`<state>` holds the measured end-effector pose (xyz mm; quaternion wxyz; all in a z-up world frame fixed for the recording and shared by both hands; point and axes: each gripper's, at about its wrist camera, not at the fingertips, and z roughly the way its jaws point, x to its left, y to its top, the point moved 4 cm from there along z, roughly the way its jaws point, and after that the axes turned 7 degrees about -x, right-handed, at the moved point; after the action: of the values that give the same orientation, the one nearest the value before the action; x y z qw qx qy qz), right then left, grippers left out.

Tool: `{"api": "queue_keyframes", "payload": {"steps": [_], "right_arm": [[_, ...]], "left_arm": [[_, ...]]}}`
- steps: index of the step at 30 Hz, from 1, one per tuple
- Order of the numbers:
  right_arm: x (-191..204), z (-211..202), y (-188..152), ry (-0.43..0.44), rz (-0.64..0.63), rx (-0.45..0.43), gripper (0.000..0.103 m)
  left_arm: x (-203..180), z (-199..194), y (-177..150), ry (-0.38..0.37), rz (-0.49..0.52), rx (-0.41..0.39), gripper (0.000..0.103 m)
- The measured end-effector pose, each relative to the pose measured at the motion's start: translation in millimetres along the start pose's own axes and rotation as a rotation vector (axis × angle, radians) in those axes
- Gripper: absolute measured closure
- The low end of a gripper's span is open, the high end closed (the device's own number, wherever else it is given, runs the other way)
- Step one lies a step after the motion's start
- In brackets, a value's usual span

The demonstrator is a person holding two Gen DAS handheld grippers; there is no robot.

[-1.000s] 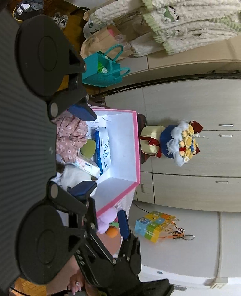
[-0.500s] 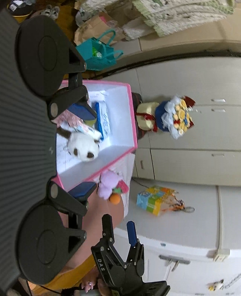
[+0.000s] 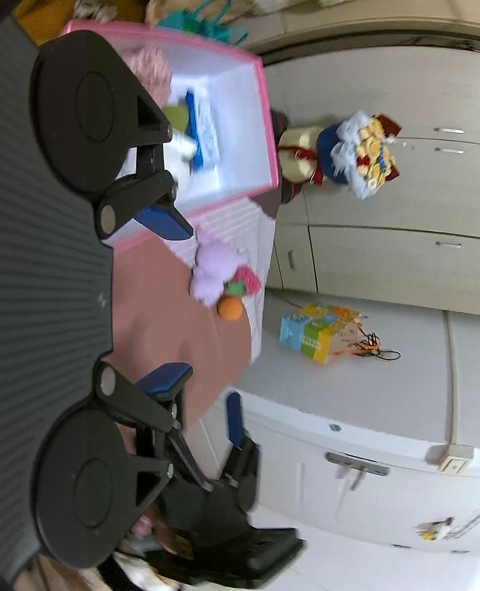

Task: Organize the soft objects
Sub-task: 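Reach both tools to the lavender plush and close on it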

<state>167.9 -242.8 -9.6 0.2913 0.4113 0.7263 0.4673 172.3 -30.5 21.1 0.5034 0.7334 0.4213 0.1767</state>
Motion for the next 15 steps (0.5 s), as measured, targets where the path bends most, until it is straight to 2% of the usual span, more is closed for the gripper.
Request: {"api": "queue_keyframes", "payload": {"steps": [5,9,15], "right_arm": [[-7.9,10.1,-7.0,0.028,0.0,-0.006,0.016],[-17.2,22.7,-11.7,0.021,-0.009,-0.056,0.017],[-42.1,58.2,-24.7,0.044,0.017,-0.005,0.017]], "left_arm": [[-12.8,30.3,-0.2,-0.007,-0.054,-0.007,0.031],[-17.1,57.3,-1.0,0.021,-0.078,-0.008,0.032],[-15.8,101.8,-5.9,0.094,-0.111,-0.02,0.032]]}}
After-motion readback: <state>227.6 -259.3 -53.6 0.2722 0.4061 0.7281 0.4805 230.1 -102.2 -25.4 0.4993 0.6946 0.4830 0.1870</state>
